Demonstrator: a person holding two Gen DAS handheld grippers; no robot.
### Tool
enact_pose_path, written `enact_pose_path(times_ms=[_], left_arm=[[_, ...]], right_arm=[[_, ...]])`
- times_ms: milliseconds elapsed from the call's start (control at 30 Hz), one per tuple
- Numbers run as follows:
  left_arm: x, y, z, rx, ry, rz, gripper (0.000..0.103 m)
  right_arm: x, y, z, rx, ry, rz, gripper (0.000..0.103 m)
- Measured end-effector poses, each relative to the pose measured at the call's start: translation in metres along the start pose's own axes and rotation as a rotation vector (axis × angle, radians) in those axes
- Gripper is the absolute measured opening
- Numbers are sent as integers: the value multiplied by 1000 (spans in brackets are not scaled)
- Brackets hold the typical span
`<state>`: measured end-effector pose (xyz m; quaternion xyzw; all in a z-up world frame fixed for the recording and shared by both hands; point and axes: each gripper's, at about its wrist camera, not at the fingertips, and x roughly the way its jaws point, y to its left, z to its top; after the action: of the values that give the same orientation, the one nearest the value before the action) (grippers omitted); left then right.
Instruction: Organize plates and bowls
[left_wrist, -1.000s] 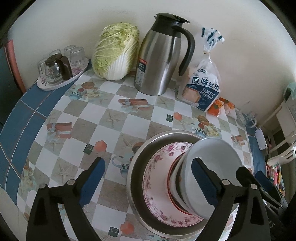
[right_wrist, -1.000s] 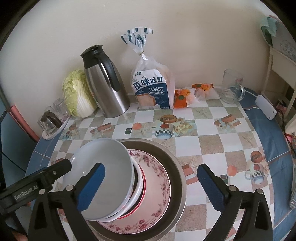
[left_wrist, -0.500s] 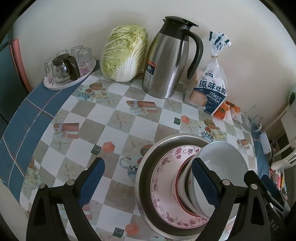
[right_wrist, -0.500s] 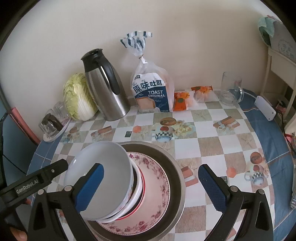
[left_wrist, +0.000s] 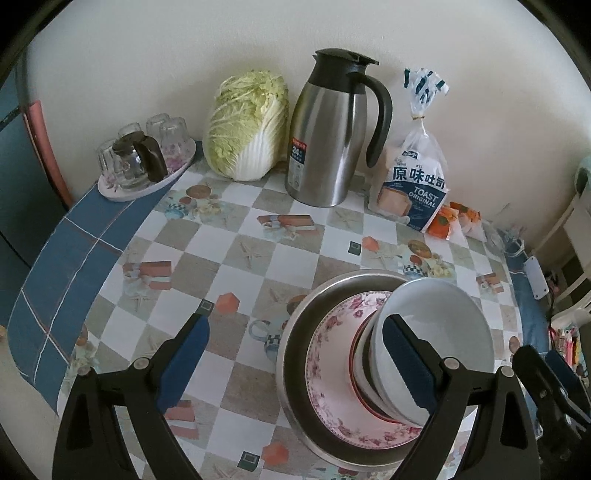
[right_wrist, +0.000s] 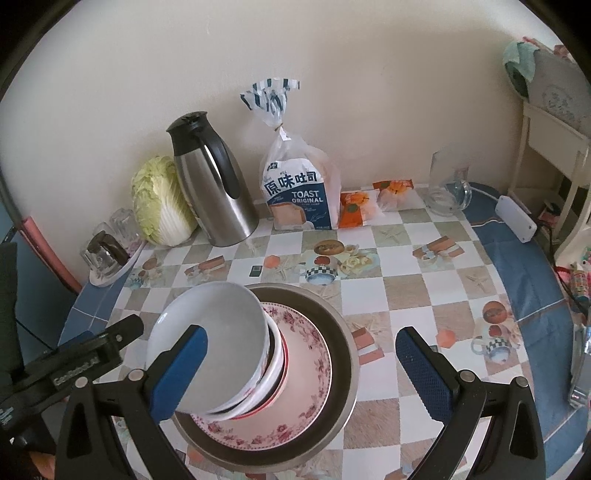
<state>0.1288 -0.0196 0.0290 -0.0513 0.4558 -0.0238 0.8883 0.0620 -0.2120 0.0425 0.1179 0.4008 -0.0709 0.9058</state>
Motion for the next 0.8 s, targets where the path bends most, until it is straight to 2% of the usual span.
enact_pose_path(times_ms=[200, 367, 567, 800], left_arm=[[-11, -2, -5, 17, -27, 14, 95], [-15, -1, -14, 5, 6, -14, 95], [-18, -1, -32, 20, 26, 40, 95], [-14, 1, -56, 47, 75, 35, 95]], right_arm=[[-14, 0, -9, 6, -10, -11, 103], [-18, 0, -21, 12, 2, -2, 103], [-19, -6, -44, 26, 33, -14, 103], [-17, -16, -71, 49, 71, -22, 103]])
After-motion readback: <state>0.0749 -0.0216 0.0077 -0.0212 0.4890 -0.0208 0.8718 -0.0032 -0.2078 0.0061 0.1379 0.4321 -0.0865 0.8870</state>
